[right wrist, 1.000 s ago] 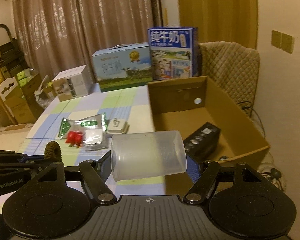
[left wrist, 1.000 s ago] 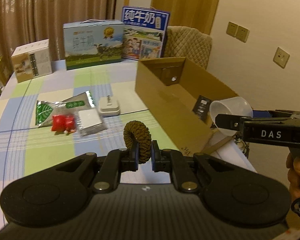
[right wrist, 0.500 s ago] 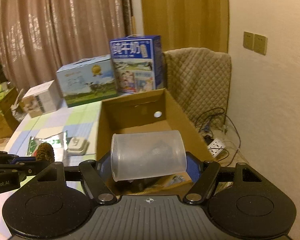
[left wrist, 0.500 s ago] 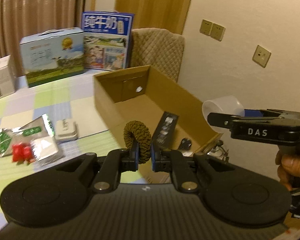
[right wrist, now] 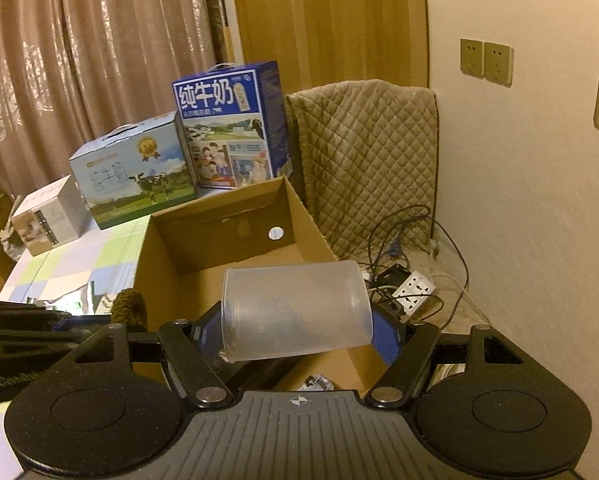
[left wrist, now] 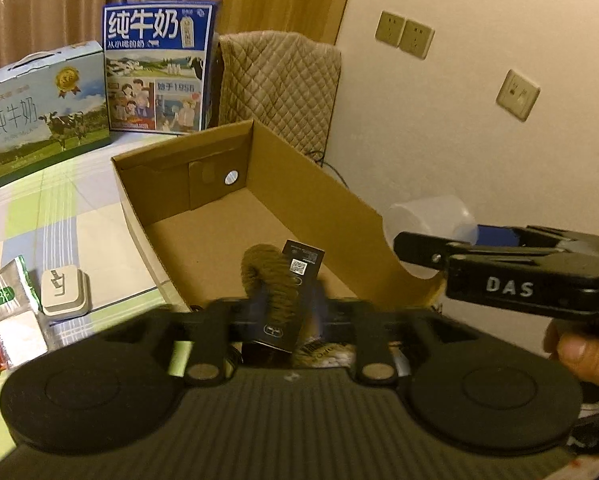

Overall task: Organize objects
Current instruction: 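Open the left tool to drop the ring while the right tool releases the container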

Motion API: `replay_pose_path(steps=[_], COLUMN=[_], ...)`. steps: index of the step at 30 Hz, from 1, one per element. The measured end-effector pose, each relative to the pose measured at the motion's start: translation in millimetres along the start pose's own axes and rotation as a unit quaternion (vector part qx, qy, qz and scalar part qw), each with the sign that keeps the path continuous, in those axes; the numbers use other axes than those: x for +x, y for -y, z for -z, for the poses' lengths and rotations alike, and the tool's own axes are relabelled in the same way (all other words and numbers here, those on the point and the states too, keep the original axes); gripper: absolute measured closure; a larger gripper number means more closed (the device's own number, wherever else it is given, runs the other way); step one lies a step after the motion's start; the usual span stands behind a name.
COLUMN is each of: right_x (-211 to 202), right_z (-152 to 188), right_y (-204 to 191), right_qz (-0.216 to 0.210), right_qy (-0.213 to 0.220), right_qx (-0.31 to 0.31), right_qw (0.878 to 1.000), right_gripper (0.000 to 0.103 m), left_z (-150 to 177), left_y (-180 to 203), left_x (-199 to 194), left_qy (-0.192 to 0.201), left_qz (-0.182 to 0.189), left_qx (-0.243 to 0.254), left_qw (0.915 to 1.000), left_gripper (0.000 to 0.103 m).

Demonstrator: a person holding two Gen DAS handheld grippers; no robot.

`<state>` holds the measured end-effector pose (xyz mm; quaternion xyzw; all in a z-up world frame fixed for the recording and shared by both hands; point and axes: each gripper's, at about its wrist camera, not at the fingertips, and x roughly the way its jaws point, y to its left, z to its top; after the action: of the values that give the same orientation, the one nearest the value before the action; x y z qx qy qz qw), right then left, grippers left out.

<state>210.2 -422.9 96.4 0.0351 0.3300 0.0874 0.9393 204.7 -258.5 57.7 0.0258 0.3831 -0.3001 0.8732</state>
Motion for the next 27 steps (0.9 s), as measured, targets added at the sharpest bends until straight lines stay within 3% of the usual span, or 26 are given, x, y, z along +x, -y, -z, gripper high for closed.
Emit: replay_pose_path(steps=[1,15,19,22,27], right_x=[1,16,22,24,17], right_z=[0,-1,-4,-6,-6], right_y=[2,-2,-7,-9,-12], right_qz=[0.000,-0.019,-0.055,-0.074,-0.063], right_qy=[0.000,-0.010,-0.010,-0.003,0.005], right_qx=[0.002,0.015,0.030,0.040,0.038], right_qw=[1.000,1.000,0.998,0.996,0.997], right_gripper=[0.033,0.033,0.033,0.020,0.018], left_z=[0,11,17,22,32], left_y=[-1,-34,-42,-47,-56], left_x=[2,-18,-28,-35,-49], left_qy=[0.002,0.007,0.012,0.015,0.024], left_qz=[-0.002,-0.032,-0.038,-0.043,-0.057], left_qx=[0.000,-0.020,-0.029,-0.034,-0.040], left_qw=[1.0000,0.9992,0.9988,0.9984,0.9973], left_gripper=[0.051,0.046,0.045,0.045,0.040])
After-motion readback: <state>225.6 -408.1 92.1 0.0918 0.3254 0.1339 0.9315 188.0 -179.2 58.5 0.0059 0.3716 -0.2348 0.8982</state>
